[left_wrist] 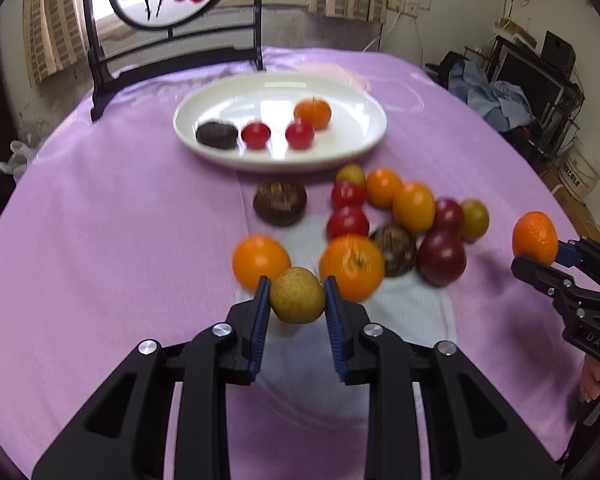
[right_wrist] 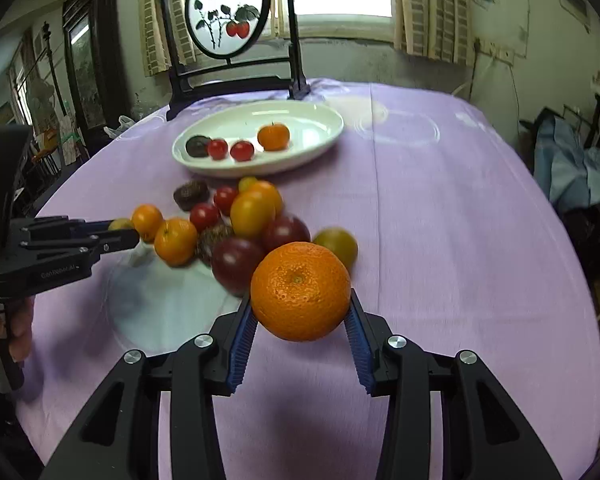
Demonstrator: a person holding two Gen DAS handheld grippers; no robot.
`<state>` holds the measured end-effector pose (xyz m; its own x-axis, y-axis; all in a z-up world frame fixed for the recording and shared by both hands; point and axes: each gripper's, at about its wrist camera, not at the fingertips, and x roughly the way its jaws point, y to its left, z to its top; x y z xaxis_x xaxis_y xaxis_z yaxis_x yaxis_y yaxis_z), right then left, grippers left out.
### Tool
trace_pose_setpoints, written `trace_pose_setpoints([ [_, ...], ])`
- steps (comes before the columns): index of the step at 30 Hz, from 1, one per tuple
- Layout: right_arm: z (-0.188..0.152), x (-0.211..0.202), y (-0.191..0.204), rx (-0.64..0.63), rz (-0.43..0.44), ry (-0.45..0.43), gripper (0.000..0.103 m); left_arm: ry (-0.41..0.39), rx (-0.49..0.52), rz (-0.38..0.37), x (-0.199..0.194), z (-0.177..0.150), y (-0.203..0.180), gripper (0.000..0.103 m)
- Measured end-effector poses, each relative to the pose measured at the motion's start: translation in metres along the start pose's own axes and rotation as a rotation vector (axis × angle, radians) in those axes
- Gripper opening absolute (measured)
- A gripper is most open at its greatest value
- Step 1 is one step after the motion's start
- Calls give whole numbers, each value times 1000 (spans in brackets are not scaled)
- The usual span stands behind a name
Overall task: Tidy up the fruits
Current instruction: 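Grasp small yellow fruit with left tool while right tool grasps orange, place both on plate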
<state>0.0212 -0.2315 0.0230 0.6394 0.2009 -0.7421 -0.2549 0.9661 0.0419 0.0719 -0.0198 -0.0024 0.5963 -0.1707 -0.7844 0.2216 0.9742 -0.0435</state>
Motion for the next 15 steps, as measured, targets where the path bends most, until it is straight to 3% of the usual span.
trace_pose_setpoints([
  [6,49,6,27,-118,-10,-62,44,-49,-19,37,1,47,13,26],
  [10,84,33,47,-205,1,-52,44,-47,-37,53,18,77,23,26],
  [15,114,81,56,-208,-5,17,44,-16,-80,74,52,104,38,26],
])
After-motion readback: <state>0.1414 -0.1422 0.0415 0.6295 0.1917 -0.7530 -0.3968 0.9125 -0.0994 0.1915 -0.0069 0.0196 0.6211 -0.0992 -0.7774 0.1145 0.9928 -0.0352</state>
